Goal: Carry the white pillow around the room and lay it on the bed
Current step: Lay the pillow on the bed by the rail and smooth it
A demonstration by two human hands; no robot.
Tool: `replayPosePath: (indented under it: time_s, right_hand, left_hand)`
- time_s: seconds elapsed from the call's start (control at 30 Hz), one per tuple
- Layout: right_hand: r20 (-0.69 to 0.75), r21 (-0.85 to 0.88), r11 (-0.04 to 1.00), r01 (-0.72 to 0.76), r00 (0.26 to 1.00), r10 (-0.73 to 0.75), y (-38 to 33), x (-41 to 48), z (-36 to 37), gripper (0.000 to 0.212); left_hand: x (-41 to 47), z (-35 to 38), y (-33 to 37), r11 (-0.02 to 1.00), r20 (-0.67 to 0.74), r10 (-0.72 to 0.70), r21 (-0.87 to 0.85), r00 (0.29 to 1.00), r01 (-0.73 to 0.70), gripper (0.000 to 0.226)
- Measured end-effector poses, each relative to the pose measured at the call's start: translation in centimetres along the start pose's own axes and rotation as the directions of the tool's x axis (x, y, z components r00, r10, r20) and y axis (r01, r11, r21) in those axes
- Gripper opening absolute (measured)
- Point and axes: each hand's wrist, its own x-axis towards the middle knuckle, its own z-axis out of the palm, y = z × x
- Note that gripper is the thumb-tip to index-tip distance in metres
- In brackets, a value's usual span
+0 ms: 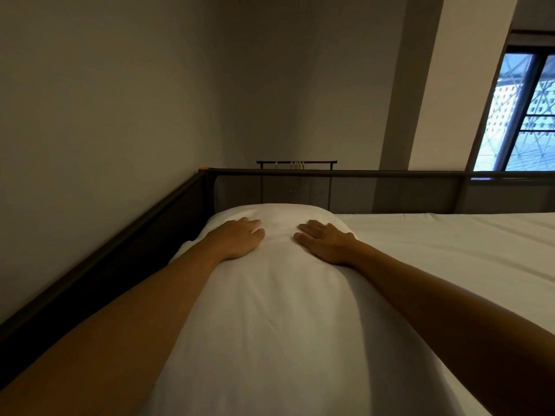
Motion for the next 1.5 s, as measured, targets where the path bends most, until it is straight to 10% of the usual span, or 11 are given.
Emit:
replayPosePath:
  time_s: [0.37, 0.77, 1.27, 1.5]
  right_hand:
    - [0.027, -0.027, 0.994, -0.106, 0.994, 0.107, 3.5, -2.6, -0.9, 0.079]
    - [0.013, -0.001, 0.995, 0.104, 0.995, -0.104, -0.7, -7.3, -2.1, 0.081]
    - [0.074, 0.026, 0.994, -0.102, 0.992, 0.100, 4.3, -11.1, -1.4, 0.068]
    - [0.015, 0.059, 0.994, 0.094, 0.995, -0.095, 0.0, -13.5, -3.0, 0.089]
  left_hand:
    - [-2.7, -0.9, -6.3, 0.959, 0.005, -0.239, -0.159, 0.971, 0.236, 0.060]
    - [-5.7, -0.9, 1.6, 0.995, 0.003, 0.096, 0.012, 0.995, -0.096, 0.055]
    - [-7.3, -1.0, -3.4, 0.984, -0.001, -0.134, -0.121, 0.991, 0.133, 0.055]
    - [-8.0, -2.2, 1.2, 0.999, -0.079, 0.038, -0.031, 0.996, -0.041, 0.054]
